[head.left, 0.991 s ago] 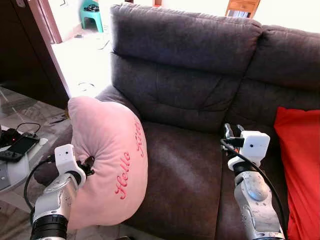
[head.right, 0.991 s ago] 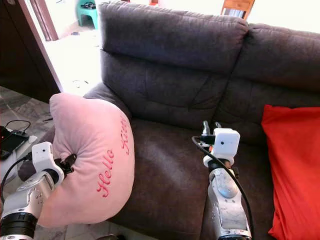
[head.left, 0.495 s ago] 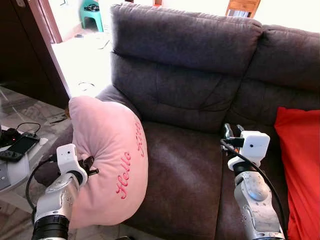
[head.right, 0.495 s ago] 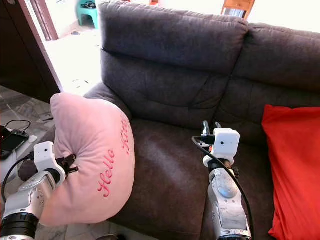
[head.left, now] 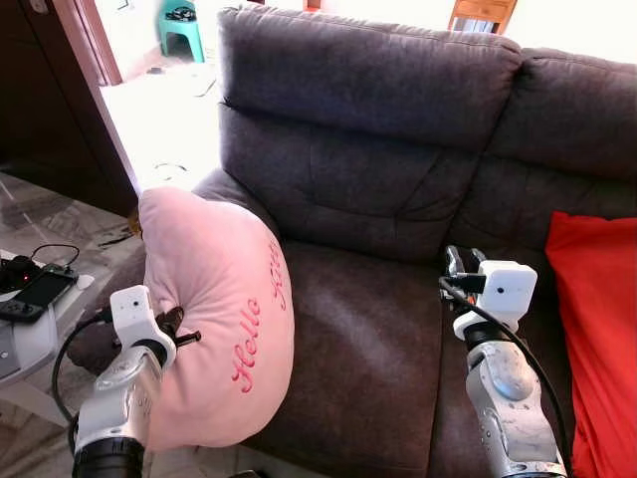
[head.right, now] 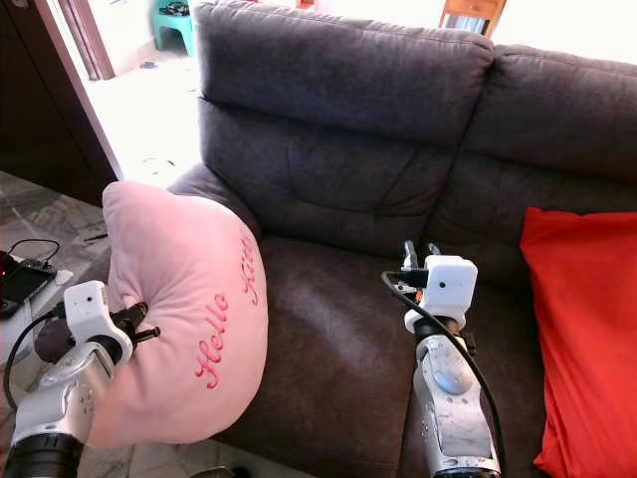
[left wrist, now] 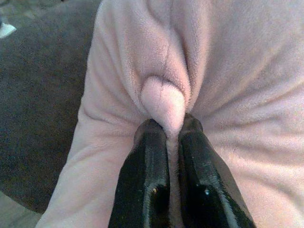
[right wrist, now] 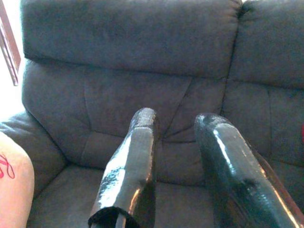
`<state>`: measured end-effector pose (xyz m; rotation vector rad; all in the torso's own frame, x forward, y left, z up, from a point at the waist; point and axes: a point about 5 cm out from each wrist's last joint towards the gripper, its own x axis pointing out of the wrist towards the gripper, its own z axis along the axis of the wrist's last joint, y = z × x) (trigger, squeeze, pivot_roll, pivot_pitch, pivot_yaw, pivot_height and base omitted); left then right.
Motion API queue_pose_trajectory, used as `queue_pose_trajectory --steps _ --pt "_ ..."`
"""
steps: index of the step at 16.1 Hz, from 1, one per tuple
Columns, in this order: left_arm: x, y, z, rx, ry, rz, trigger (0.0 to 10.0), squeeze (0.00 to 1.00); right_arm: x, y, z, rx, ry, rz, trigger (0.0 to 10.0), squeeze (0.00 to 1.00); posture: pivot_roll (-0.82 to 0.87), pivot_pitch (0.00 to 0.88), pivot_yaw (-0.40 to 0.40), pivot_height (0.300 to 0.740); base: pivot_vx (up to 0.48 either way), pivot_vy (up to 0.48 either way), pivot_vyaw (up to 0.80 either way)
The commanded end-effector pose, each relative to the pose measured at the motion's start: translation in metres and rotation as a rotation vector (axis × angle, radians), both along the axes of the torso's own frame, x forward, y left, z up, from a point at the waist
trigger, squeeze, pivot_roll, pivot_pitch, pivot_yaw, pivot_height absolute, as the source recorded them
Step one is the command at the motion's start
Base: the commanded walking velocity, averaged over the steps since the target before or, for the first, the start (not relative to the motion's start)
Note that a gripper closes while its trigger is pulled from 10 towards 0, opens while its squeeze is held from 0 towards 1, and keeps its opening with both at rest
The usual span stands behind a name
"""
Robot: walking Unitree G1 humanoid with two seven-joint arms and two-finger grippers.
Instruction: Move the pillow to the sofa from floor
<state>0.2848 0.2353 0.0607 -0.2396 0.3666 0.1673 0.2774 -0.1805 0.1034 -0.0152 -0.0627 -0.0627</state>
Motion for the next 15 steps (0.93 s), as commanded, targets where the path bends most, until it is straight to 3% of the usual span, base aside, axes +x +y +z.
queue_pose_trajectory --steps 1,2,3,4,5,8,12,15 --pt "0.004 -0.010 0.009 -0.009 -0.060 -0.044 0.0 0.00 0.000 0.000 0.002 -0.006 -0.003 -0.001 10.0 0.00 0.07 0.033 -0.058 0.740 0.000 0.000 0.00" --pt "0.010 -0.016 0.021 0.012 -0.131 -0.085 0.2 0.00 0.000 0.000 0.002 -0.006 -0.003 -0.002 10.0 0.00 0.07 0.033 -0.058 0.740 0.000 0.000 0.00" --pt "0.015 -0.021 0.036 0.035 -0.213 -0.109 2.9 0.00 0.000 -0.001 0.002 -0.006 -0.003 -0.004 10.0 0.00 0.07 0.036 -0.060 0.740 0.000 0.000 0.00" --pt "0.019 -0.022 0.045 0.032 -0.257 -0.114 10.0 0.00 0.001 -0.001 0.002 -0.006 -0.003 -0.005 10.0 0.00 0.07 0.036 -0.060 0.740 0.000 0.000 0.00" --pt "0.027 -0.029 0.066 0.058 -0.351 -0.165 10.0 0.00 0.000 -0.001 0.002 -0.005 -0.003 -0.007 10.0 0.00 0.08 0.038 -0.059 0.740 0.000 0.000 0.00" --pt "0.035 -0.048 0.091 0.095 -0.459 -0.318 10.0 0.00 0.000 -0.001 0.001 -0.004 -0.001 -0.010 10.0 0.00 0.08 0.039 -0.058 0.740 0.000 0.000 0.00" --pt "0.051 -0.067 0.109 0.130 -0.528 -0.454 10.0 0.00 0.001 -0.001 0.001 -0.003 -0.005 -0.016 10.0 0.00 0.08 0.036 -0.053 0.740 0.000 0.000 0.00" --pt "0.061 -0.064 0.110 0.168 -0.515 -0.427 10.0 0.00 0.000 -0.002 0.001 -0.002 -0.006 -0.023 10.0 0.00 0.08 0.036 -0.050 0.740 0.000 0.000 0.00"
